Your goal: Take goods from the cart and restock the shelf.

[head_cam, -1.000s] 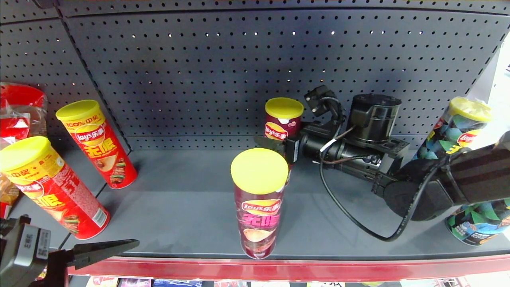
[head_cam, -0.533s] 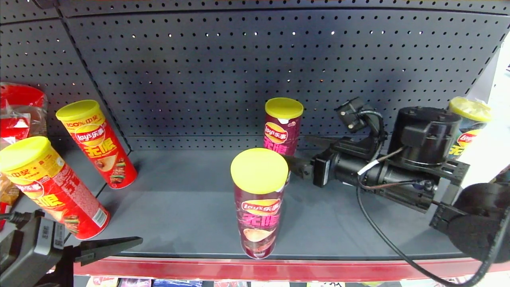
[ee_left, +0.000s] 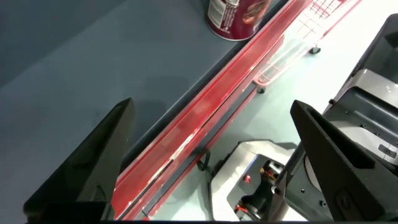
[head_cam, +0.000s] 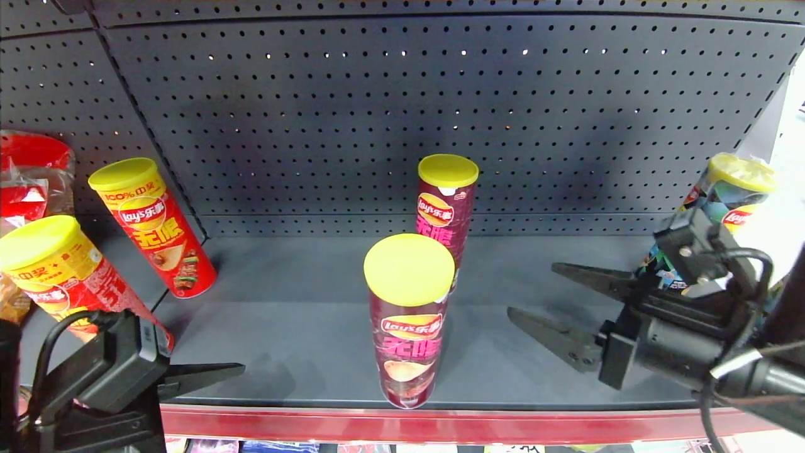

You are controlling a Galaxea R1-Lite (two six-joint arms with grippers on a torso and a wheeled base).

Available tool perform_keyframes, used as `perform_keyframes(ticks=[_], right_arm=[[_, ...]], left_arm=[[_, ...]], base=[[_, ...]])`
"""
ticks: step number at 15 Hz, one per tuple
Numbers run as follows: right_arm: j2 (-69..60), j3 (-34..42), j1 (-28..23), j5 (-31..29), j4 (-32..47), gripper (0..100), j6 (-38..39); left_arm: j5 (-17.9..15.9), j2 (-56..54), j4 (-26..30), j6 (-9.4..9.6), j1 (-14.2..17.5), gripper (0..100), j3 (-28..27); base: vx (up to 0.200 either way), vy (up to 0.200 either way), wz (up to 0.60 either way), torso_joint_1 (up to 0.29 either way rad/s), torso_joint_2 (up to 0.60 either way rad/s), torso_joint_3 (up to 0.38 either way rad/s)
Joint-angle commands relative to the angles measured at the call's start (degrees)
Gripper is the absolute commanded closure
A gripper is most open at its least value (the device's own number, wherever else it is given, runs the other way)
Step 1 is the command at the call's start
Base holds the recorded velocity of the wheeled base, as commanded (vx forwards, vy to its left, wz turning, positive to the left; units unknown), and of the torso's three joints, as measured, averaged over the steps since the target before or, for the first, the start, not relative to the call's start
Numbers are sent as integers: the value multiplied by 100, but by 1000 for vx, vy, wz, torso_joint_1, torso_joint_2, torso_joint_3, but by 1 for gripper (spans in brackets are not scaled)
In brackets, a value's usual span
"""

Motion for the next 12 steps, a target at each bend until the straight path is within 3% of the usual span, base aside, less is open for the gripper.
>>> perform_keyframes(ticks=[1, 3, 4, 5, 7, 8, 10, 12], right_arm=[[-1075, 593, 44, -5, 195, 0, -64], [-2130, 549, 36, -5, 1364, 0, -100], [-2297, 505, 36, -5, 1593, 0, -108], [-3193, 180, 27, -5, 2929, 0, -100], [-4063, -75, -193, -14, 4054, 0, -100], [-4063, -75, -193, -14, 4054, 0, -100], [-5048, -198, -949, 4, 5065, 0, -56], [-5452, -207, -1177, 13, 5469, 0, -38]], left_arm=[[-5, 466, -14, 12, -17, 0, -81], [4, 765, -120, 30, -17, 0, -169], [4, 783, -146, 30, -17, 0, -178], [4, 950, -216, 100, -70, 0, -240], [4, 1169, -251, 118, -211, 0, -336], [4, 1169, -251, 118, -211, 0, -336], [83, 1635, -287, 144, -404, 0, -609], [180, 1864, -427, 188, -474, 0, -767]], base=[[0, 0, 0, 0, 0, 0], [0, 0, 0, 0, 0, 0], [0, 0, 0, 0, 0, 0], [0, 0, 0, 0, 0, 0], [0, 0, 0, 0, 0, 0], [0, 0, 0, 0, 0, 0], [0, 0, 0, 0, 0, 0], [0, 0, 0, 0, 0, 0]])
